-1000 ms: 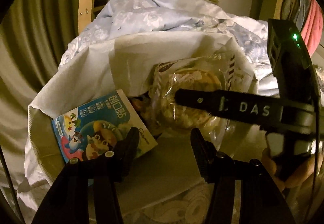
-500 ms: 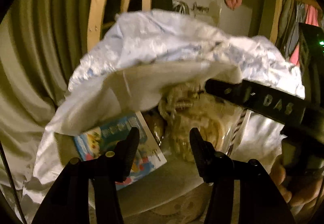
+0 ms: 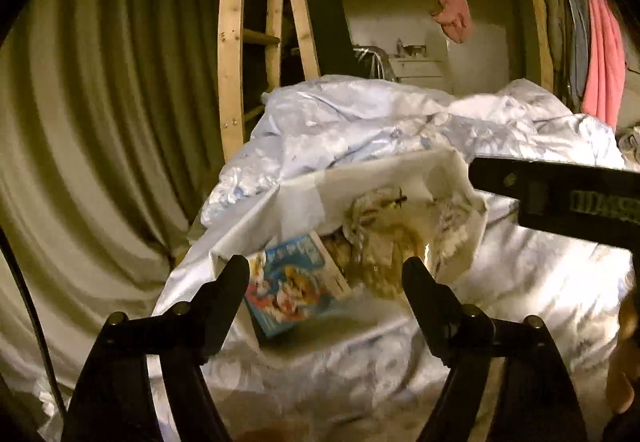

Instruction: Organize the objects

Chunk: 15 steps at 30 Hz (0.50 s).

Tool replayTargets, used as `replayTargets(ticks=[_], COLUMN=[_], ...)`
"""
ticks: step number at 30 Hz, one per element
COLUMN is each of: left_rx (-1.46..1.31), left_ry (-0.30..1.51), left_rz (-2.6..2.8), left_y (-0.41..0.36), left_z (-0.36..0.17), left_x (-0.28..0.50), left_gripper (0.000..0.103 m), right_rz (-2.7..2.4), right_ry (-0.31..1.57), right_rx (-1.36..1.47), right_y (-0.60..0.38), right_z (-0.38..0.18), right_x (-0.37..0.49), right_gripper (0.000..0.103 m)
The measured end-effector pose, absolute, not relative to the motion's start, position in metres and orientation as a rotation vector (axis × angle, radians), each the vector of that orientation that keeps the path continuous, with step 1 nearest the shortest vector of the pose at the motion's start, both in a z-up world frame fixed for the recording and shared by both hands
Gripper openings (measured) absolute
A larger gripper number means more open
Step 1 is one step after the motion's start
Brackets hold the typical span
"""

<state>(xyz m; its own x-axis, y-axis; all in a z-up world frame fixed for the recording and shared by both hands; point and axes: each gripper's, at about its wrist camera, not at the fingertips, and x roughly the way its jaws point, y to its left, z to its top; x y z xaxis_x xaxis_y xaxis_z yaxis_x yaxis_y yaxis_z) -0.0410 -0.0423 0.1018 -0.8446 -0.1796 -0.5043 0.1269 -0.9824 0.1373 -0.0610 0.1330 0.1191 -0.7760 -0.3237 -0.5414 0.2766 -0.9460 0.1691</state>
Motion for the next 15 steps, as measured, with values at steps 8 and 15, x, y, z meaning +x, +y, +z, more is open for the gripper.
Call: replayTargets(ticks=[8, 15], left_rx=[0.812, 0.917], left_ry=[-0.054, 0.036], left_rz=[-2.911, -2.925], left_y=[-0.045, -0.052], left_z=[0.096, 0.073], left_x=[-0.011, -0.016], left_gripper=[0.079, 0.079], right_rz=[-2.523, -2.765], right_ry=[-0.049, -0.304], right_rx=[0.686, 0.696], right_y=[0.139, 0.185], right_z=[0.1, 0.091], right_x=[-0.007, -0.017], right_gripper=[0.09, 0.092])
